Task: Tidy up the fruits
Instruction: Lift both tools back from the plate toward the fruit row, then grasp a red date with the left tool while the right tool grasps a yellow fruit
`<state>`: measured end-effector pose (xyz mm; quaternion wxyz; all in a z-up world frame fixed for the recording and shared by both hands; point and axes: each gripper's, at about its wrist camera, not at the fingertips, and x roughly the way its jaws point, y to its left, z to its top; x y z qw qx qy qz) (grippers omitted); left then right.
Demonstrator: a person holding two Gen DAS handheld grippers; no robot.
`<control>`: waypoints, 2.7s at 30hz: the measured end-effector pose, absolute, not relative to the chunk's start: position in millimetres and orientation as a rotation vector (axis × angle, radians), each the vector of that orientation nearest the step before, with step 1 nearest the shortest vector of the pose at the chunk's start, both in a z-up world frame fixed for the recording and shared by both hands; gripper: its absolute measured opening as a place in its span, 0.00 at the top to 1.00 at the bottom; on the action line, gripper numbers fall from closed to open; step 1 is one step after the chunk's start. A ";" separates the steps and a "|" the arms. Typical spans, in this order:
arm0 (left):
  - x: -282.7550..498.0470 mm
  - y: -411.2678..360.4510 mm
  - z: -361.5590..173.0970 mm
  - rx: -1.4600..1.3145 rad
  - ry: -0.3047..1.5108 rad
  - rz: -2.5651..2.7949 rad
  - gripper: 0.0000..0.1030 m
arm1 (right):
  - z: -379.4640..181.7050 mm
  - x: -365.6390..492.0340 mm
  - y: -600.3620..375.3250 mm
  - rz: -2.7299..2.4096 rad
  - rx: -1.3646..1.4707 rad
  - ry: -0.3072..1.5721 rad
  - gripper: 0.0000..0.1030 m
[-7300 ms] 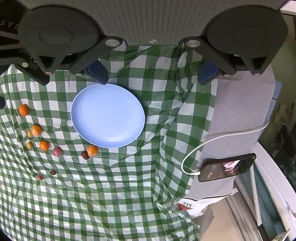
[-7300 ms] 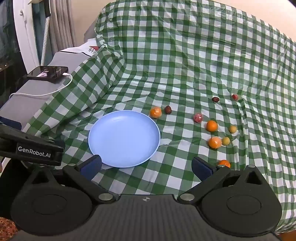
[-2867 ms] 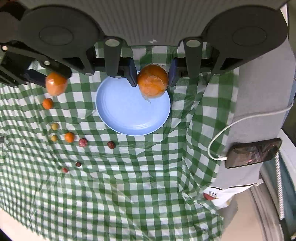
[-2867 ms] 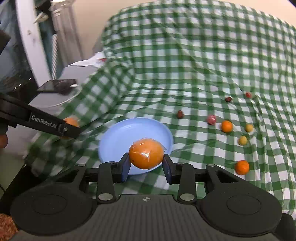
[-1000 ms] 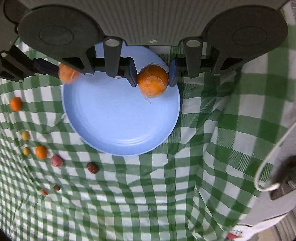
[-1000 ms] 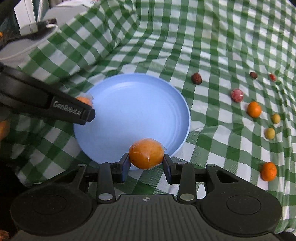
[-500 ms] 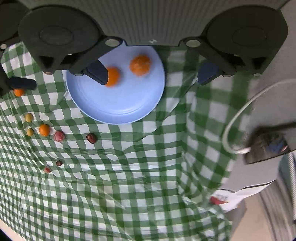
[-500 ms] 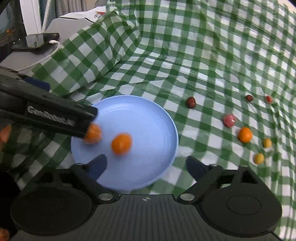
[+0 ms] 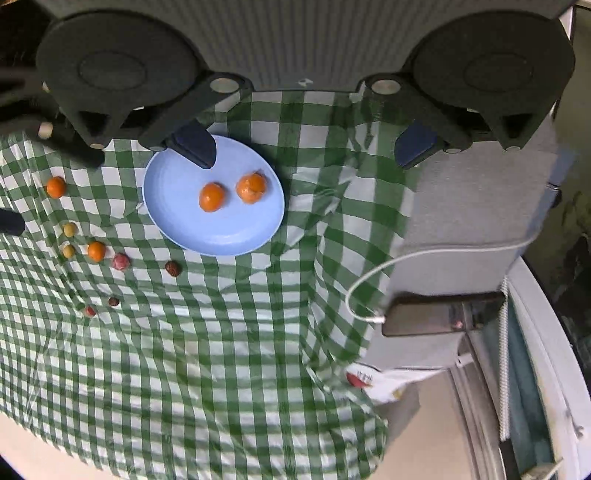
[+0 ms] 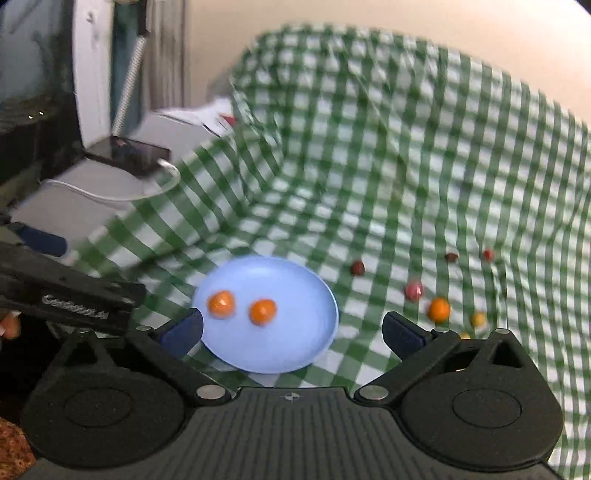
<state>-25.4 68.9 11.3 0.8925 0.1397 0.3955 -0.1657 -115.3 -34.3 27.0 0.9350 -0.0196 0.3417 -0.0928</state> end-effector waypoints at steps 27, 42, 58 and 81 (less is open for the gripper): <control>-82.0 80.3 36.7 0.285 0.829 -0.374 0.01 | 45.2 -180.4 -9.8 -0.176 0.020 0.631 0.01; -60.1 61.6 24.6 0.254 0.856 -0.412 0.00 | 24.6 -168.8 -41.8 -0.259 0.100 0.641 0.01; 60.8 -95.1 -18.1 0.418 0.837 -0.494 0.00 | -66.1 -101.1 -208.3 -0.616 0.328 0.674 0.01; 178.3 -238.8 -155.3 0.530 0.931 -0.662 0.56 | -166.1 -41.6 -299.1 -0.740 0.250 0.714 0.55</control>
